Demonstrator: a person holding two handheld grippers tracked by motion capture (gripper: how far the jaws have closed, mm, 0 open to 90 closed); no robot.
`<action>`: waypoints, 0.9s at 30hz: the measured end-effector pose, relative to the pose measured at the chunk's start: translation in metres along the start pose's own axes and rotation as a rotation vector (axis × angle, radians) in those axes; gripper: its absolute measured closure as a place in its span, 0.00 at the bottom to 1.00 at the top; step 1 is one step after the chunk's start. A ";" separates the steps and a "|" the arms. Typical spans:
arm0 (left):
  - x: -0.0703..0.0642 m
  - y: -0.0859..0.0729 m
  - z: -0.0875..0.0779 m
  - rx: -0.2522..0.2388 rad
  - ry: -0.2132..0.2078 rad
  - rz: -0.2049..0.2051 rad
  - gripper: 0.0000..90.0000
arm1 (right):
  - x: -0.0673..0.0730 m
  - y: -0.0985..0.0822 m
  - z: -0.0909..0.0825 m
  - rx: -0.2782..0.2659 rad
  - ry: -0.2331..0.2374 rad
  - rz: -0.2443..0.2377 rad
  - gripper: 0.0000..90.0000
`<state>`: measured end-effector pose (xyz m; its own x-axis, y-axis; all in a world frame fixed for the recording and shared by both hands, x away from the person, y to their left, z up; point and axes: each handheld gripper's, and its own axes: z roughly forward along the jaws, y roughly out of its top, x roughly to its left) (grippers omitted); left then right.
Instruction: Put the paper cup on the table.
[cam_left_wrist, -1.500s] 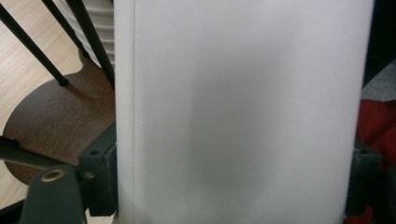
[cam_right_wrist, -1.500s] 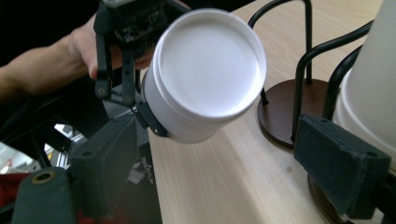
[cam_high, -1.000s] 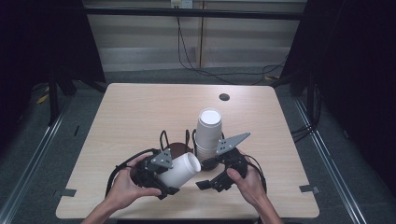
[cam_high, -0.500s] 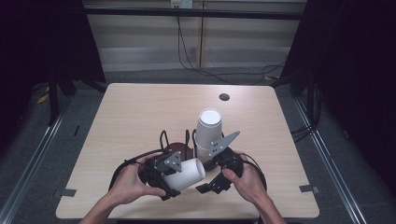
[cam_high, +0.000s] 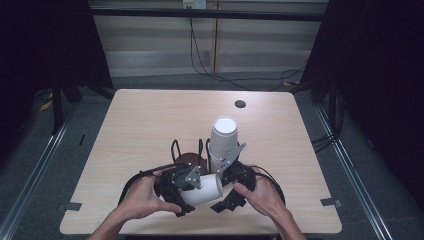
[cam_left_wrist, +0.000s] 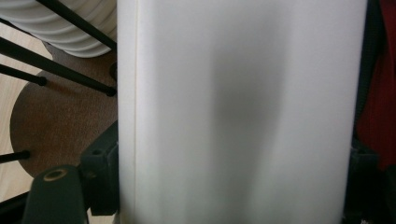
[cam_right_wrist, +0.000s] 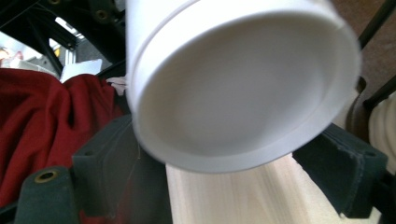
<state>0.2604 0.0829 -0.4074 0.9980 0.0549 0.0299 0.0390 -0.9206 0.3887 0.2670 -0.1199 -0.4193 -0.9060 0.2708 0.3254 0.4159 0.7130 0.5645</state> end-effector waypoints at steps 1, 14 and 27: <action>-0.001 0.000 0.001 0.007 -0.003 0.006 0.21 | 0.000 0.000 0.000 0.006 0.013 0.001 0.17; -0.012 0.007 0.022 0.058 -0.044 0.056 0.21 | 0.005 0.004 0.011 0.092 0.036 -0.016 0.18; -0.012 0.007 0.026 0.053 -0.078 0.057 0.21 | 0.008 0.005 0.013 0.084 0.045 -0.041 0.24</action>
<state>0.2497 0.0654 -0.4292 0.9994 -0.0260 -0.0220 -0.0170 -0.9407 0.3389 0.2614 -0.1054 -0.4238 -0.9170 0.2123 0.3376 0.3684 0.7754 0.5129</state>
